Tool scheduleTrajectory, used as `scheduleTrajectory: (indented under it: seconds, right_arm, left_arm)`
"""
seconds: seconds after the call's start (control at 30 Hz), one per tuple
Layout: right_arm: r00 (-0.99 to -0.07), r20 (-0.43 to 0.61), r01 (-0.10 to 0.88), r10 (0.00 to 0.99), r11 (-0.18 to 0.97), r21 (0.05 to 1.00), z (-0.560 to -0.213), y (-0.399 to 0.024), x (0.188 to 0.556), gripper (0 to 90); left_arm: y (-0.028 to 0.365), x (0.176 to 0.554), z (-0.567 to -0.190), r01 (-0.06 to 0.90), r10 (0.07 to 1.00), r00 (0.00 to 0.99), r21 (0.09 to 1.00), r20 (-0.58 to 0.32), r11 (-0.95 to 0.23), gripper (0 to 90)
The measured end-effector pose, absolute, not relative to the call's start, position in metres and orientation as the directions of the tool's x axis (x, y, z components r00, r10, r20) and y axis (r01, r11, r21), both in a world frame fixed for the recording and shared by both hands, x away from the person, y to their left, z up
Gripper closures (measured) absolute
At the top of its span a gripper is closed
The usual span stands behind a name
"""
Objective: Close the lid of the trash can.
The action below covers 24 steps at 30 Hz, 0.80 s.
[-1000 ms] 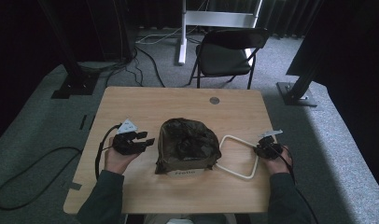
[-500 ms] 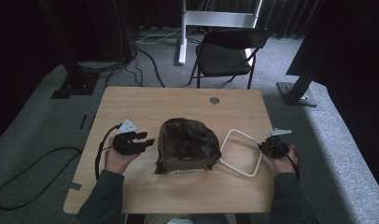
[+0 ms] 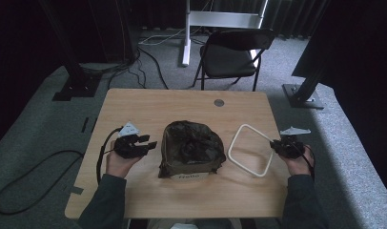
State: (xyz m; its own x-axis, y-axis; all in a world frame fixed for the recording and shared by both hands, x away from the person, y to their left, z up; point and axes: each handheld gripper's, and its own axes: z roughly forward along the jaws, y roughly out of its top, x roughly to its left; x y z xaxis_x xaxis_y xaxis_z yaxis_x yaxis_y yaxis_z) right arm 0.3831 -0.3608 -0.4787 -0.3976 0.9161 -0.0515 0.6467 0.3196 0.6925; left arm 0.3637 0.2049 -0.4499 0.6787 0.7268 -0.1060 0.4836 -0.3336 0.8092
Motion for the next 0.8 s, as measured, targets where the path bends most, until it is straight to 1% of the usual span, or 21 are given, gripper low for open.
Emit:
scheduleTrajectory:
  seconds: [0.1,0.13,0.37,0.8]
  right_arm:
    - [-0.4,-0.051,0.639,0.915,0.318,0.701,-0.473,-0.363,0.383,77.7]
    - [-0.399,-0.059,0.629,0.915,0.321,0.708,-0.465,-0.365,0.383,77.7]
    - [-0.412,-0.075,0.595,0.908,0.331,0.732,-0.438,-0.366,0.386,77.7]
    - [-0.459,-0.069,0.532,0.886,0.336,0.777,-0.398,-0.35,0.393,77.8]
  left_arm:
    - [0.205,0.364,-0.45,0.485,0.729,0.676,0.81,-0.109,-0.33,52.8]
    - [0.206,0.364,-0.45,0.486,0.729,0.676,0.809,-0.108,-0.33,52.9]
    - [0.205,0.364,-0.449,0.484,0.723,0.681,0.81,-0.111,-0.331,52.9]
    - [0.205,0.364,-0.449,0.485,0.722,0.682,0.811,-0.116,-0.328,52.8]
